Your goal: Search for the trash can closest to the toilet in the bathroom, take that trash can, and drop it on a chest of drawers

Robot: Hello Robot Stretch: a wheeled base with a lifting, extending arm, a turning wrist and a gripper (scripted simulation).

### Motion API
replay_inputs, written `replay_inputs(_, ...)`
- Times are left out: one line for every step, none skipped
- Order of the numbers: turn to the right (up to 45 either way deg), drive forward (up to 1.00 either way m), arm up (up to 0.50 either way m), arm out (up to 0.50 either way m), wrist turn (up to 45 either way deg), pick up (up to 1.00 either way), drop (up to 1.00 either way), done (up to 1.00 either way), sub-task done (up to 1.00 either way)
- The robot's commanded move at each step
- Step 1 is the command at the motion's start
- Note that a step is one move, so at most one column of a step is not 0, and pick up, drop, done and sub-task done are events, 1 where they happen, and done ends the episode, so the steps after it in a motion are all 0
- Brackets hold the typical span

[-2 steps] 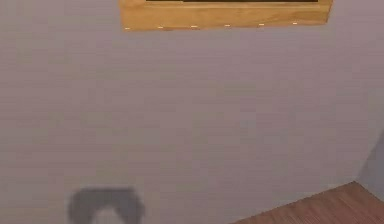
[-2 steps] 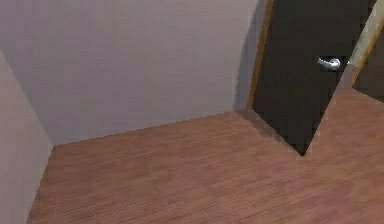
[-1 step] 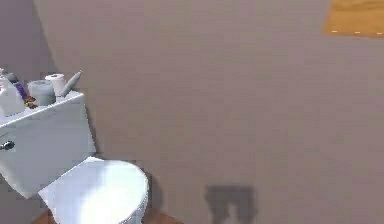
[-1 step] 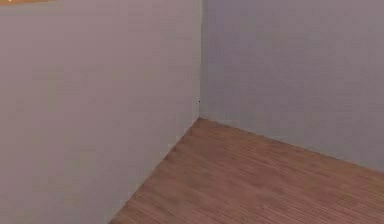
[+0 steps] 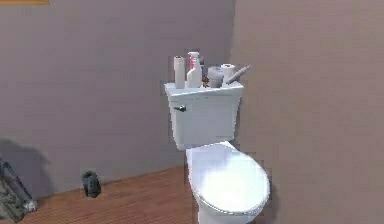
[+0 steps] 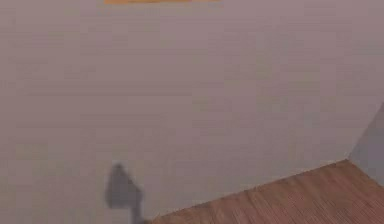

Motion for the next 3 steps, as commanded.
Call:
replay_inputs(-39.0, 0.00, 0.00, 0.00, 0.0, 0.00, 0.00, 0.00, 0.00)
replay_inputs(0.0, 0.65, 0.00, 0.00, 0.0, 0.00, 0.00, 0.00, 0.00)
replay_inputs(-45.0, 0.00, 0.00, 0.00, 0.0, 0.00, 0.00, 0.00, 0.00)
